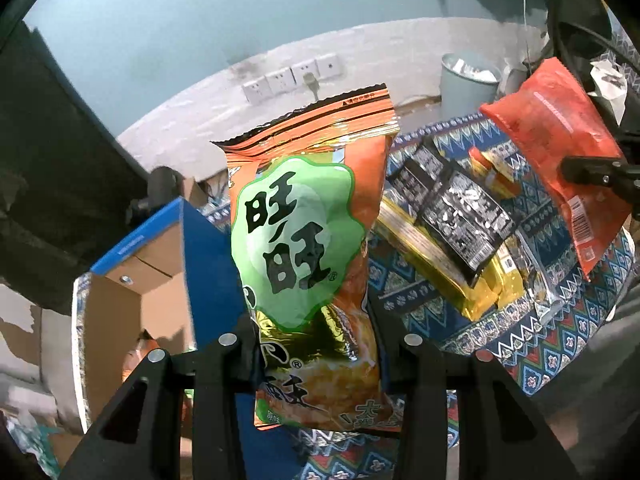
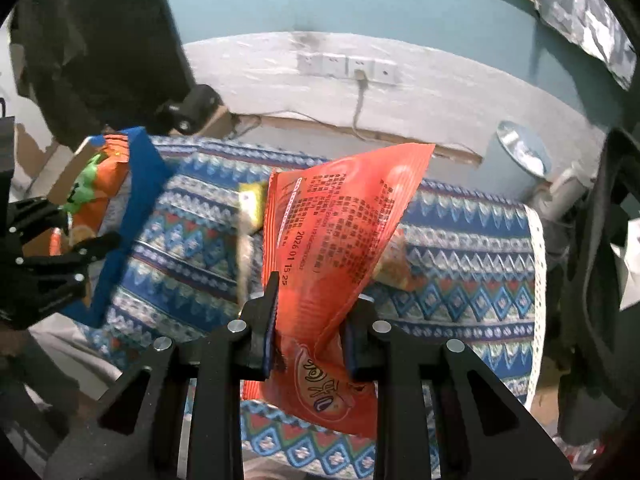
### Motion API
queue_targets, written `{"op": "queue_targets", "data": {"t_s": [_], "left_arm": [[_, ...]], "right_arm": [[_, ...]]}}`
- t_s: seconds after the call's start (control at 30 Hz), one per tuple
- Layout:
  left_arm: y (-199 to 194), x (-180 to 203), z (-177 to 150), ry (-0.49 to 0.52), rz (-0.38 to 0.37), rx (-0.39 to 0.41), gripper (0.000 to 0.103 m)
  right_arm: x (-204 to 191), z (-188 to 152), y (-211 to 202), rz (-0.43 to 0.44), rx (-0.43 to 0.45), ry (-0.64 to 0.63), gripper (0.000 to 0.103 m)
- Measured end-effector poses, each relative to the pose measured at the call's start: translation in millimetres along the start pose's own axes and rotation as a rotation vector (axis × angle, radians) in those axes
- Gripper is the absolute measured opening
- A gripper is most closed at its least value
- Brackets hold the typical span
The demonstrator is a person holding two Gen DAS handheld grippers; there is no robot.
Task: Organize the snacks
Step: 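Lift Wangwang bag with left tool while right tool lifts red-orange bag toward box, then open both tools to drop the Wangwang and red-orange bags into the box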
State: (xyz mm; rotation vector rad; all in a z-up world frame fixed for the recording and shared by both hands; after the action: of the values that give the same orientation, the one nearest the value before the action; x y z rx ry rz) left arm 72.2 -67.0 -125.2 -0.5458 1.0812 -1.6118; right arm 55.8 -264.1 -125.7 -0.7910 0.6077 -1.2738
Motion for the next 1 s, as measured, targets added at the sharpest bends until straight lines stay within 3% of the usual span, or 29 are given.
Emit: {"op": "queue_targets", "data": {"t_s": [0.53,1.0], "left_arm": [[-27,-44,-2,-0.050,0.017,0.074,0.041],[-33,-125,-26,-0.178,0.079,0.079,0.041]], "right_arm": [[-84,48,-10,0.132,0.065,-0.080,0.023],[-170,81,1,0.233,0.069,-0.164,0.023]]}}
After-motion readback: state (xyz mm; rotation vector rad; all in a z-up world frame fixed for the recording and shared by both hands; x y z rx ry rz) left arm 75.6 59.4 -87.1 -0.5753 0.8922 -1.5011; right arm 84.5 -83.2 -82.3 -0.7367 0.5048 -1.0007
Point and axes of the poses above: each gripper's, at about its wrist camera, not at the fingertips, and y roughly the way its jaws point, x to its right, z to its top, the point moved 7 cm from there along y, roughly the way its jaws point, and after that the axes turned 4 degrees about -z, right-handed, at the moved point
